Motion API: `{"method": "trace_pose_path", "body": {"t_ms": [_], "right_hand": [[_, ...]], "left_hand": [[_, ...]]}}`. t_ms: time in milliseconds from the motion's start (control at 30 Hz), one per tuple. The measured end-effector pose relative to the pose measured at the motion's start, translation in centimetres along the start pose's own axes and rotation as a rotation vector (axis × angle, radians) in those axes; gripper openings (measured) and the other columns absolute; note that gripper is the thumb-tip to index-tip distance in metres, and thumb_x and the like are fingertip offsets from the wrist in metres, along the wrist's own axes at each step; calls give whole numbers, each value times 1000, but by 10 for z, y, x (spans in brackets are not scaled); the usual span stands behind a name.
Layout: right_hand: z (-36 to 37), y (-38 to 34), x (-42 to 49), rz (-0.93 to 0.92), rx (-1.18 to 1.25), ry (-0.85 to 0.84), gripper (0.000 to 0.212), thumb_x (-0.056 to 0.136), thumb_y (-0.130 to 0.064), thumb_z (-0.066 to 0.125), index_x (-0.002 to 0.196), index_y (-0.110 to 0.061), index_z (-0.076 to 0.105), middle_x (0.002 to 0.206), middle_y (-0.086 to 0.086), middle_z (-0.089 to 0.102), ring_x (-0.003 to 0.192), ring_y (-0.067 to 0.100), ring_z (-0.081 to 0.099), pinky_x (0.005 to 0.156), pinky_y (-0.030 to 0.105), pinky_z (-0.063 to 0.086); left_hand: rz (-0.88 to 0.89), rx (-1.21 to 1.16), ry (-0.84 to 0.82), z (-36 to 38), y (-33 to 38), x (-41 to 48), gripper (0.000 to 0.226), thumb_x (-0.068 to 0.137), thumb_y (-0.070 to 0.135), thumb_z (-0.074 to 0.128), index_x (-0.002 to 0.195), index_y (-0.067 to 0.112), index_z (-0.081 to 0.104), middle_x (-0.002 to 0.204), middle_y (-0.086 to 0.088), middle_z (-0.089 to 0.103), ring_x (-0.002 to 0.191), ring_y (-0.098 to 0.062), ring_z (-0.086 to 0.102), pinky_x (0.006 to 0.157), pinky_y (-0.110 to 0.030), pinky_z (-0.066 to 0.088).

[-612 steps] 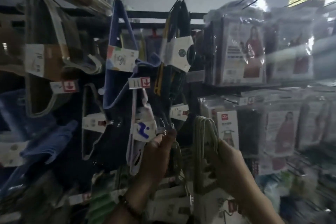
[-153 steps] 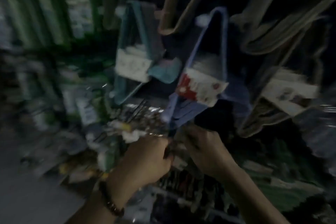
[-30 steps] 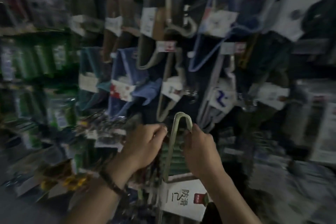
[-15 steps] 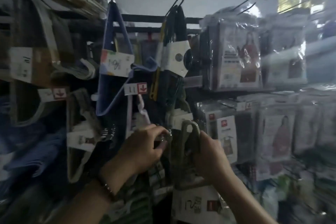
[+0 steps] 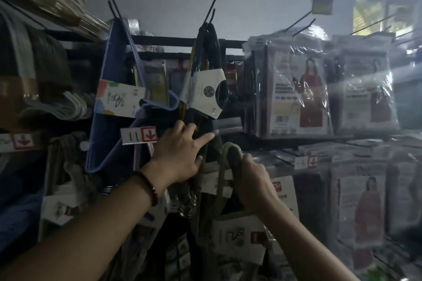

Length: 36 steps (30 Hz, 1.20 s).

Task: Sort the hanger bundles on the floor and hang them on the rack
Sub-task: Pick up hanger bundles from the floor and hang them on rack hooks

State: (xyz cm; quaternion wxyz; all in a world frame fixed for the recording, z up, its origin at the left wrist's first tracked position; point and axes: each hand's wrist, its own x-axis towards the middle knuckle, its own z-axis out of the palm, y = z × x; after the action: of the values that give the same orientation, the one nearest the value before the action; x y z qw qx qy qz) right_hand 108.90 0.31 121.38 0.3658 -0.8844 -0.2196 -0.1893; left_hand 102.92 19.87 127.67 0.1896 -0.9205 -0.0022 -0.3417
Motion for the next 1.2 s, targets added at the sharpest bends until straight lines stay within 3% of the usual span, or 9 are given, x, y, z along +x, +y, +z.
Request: {"method": "trace_pose_path", "body": {"t_ms": [167,267,367,500,600,767,933,1100,1200], "right_hand": [[5,7,31,-52,-1,4,18,99,-8,58,104,-18,44,88,5,60,72,18,61,54,33,53],[8,5,48,-120,6,53,6,106,-11,49,103,-15,45,82,8,62,70,24,65,56,41,60],[11,4,64,-137,16,82,6,108,-14,45,103,-14,45,83,9,62,73,24,65,53,35,52],[17,2,88,-89,19,66,8,101,-7,49,104,-14,46,91,12,64,82,30,68,70,49,62],[26,0,103,-71,-12,49,14,99,-3,45,110,-10,49,99,17,66,91,36,68,78,53,62],[48,-8,123,-50,8,14,21,102,-9,47,122,-9,52,111,15,64,102,34,66,84,45,58],[72,-5,139,-89,-58,31,15,101,-11,56,111,-5,65,106,14,72,99,33,72,80,37,60],[81,1,151,-125,-91,22,13,101,-12,58,104,-7,69,100,10,73,89,26,71,68,30,50],[86,8,162,-164,-90,-15,14,101,-10,58,104,-6,71,101,12,74,95,30,74,68,29,49]], "left_hand": [[-10,19,133,1,-3,5,99,95,49,59,161,53,-14,146,-7,46,125,-32,41,92,-45,52],[-20,54,165,-3,-4,13,99,95,49,59,162,52,-14,139,-7,49,122,-32,43,95,-46,51],[-29,78,161,-4,-3,18,95,95,50,57,162,53,-11,139,-6,48,124,-32,41,96,-46,51],[-53,66,160,-4,1,19,96,96,50,56,160,55,-14,140,-7,50,125,-32,41,97,-46,49],[-60,56,156,-4,2,19,96,96,50,57,159,56,-16,139,-7,51,124,-32,41,99,-46,49],[-75,54,164,-3,1,20,92,95,52,56,161,56,-9,135,-4,52,122,-30,41,95,-43,49],[-93,14,133,-2,3,17,94,97,53,54,159,56,-16,136,-4,51,123,-29,40,96,-45,50],[-104,-17,126,-1,9,16,96,97,51,55,158,57,-18,132,0,51,121,-27,40,93,-42,50],[-127,-45,119,1,13,16,99,95,45,57,158,58,-18,129,1,51,120,-26,40,91,-42,52]]}}
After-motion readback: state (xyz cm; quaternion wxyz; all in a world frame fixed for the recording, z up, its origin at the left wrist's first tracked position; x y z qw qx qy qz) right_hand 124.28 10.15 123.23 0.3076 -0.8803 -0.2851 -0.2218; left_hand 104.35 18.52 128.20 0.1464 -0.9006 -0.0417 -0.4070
